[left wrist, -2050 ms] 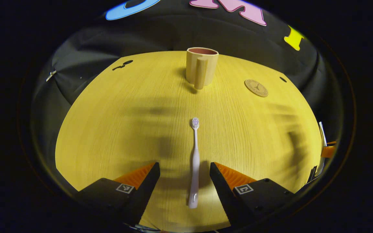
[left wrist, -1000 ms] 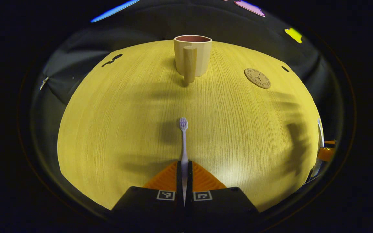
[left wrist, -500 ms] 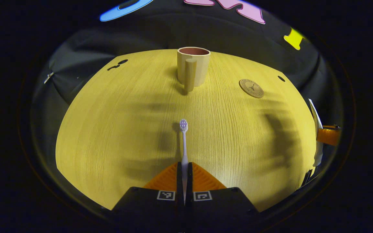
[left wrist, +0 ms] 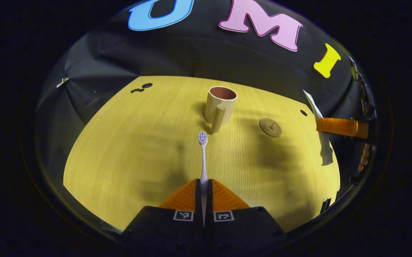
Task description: Put the toothbrush and toothpaste on the desktop into the cup, then pick up the cup and place it on the coaster on the desktop.
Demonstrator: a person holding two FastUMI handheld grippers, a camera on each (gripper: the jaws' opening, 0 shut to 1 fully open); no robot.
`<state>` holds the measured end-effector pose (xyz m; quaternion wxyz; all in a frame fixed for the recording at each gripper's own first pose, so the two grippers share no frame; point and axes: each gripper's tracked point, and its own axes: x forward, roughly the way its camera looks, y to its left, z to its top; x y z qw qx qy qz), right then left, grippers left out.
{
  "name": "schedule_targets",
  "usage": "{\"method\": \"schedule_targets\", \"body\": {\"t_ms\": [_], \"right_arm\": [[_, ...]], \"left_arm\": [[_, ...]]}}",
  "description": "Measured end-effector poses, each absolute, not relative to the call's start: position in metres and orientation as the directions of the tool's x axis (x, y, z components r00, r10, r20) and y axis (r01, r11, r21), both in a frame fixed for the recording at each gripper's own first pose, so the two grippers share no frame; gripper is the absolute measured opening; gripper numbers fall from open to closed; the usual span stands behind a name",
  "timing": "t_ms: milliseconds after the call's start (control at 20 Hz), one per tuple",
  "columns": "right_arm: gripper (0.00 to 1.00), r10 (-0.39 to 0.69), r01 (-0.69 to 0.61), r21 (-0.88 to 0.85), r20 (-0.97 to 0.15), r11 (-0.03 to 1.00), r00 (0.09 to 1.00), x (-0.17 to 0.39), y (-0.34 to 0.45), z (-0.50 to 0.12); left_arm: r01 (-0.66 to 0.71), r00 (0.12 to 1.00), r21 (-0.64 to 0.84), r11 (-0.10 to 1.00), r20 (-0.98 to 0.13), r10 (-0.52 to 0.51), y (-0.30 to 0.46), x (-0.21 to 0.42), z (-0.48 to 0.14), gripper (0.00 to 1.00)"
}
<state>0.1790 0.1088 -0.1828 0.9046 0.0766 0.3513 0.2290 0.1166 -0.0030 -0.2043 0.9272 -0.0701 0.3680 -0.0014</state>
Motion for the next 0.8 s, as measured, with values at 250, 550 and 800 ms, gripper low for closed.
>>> {"method": "schedule_targets", "body": {"t_ms": [250,550,800], "right_arm": [[0.4,0.517,-0.402,0.327,-0.482,0.855,0.707,0.23,0.158,-0.152],[0.4,0.544,-0.459,0.301,-0.341,0.836,0.767,0.284,0.208,-0.123],[0.4,0.551,-0.479,0.286,-0.29,0.83,0.782,0.315,0.251,-0.131]], "left_arm": [[-0.06,0.761,-0.179,0.982,-0.645,-0.072,0.005,0.112,-0.187,0.06],[-0.03,0.799,-0.193,0.981,-0.594,-0.092,0.012,0.117,-0.171,0.06],[-0.029,0.832,-0.214,0.977,-0.546,-0.095,0.017,0.118,-0.165,0.06]]}}
